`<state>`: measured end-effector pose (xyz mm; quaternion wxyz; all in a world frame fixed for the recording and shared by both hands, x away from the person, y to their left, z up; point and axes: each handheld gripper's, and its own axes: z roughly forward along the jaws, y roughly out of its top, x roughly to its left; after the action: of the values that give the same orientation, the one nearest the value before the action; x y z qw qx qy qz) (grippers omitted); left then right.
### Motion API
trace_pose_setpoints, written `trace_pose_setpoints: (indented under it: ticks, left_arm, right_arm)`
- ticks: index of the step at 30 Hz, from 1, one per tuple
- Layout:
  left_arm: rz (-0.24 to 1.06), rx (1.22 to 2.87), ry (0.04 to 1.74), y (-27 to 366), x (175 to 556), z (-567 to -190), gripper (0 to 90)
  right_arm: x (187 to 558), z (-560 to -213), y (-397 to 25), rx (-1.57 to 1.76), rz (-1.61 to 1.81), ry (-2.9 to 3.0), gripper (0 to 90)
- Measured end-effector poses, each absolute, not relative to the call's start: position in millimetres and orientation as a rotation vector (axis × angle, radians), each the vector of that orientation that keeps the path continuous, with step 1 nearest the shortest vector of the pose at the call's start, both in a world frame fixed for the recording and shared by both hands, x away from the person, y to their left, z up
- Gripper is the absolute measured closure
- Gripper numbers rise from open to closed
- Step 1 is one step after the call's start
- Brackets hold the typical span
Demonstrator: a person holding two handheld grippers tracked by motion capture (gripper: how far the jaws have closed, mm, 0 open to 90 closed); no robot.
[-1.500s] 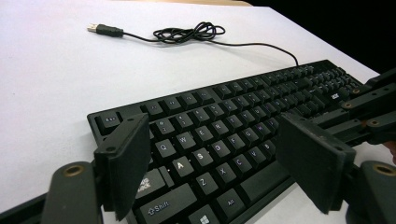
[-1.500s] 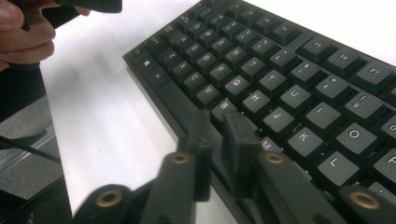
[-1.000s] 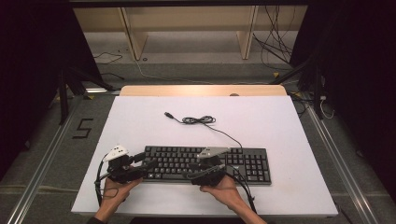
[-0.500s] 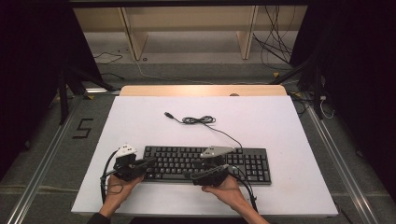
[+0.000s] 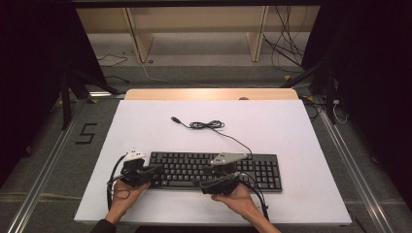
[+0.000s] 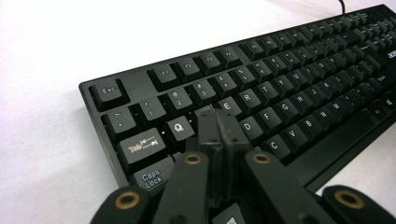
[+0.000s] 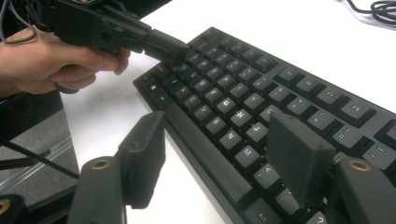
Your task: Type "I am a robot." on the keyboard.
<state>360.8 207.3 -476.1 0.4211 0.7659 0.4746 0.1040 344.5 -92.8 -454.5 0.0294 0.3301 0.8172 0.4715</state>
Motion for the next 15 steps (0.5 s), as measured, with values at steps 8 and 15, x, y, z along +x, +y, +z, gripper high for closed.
trace_pose_setpoints:
  ticks: [8, 15]
  left_arm:
    - [0.257, 1.941, 1.205, 204.2, 363.7, -479.8, 89.0]
    - [0.240, 1.972, 1.215, 205.6, 365.5, -481.7, 89.2]
  right_arm:
    - [343.3, -453.5, -94.0, 1.016, 1.459, 2.513, 38.1]
    - [342.2, -453.8, -94.6, 1.016, 1.458, 2.513, 38.1]
